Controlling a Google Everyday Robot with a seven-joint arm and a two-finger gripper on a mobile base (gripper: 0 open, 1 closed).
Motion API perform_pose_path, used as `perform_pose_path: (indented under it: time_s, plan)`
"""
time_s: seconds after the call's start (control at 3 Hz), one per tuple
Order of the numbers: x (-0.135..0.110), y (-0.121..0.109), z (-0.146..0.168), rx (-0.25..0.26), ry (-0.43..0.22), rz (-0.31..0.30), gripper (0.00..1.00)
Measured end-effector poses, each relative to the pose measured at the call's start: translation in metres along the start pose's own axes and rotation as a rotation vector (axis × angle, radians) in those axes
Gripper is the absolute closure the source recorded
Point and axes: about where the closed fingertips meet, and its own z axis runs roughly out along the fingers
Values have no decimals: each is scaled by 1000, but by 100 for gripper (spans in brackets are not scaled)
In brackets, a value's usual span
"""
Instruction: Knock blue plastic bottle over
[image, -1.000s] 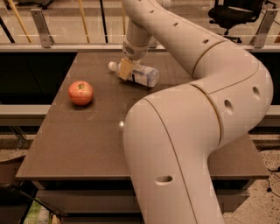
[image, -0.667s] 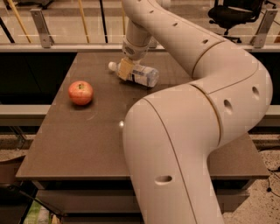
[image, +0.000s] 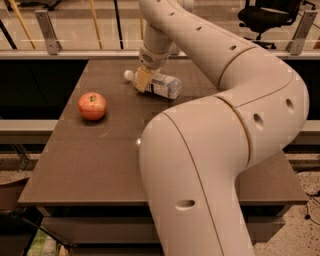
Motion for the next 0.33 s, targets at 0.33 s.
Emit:
perform_pose_path:
  time_s: [0.33]
  plan:
    - [0, 1, 3, -3, 4, -1, 0]
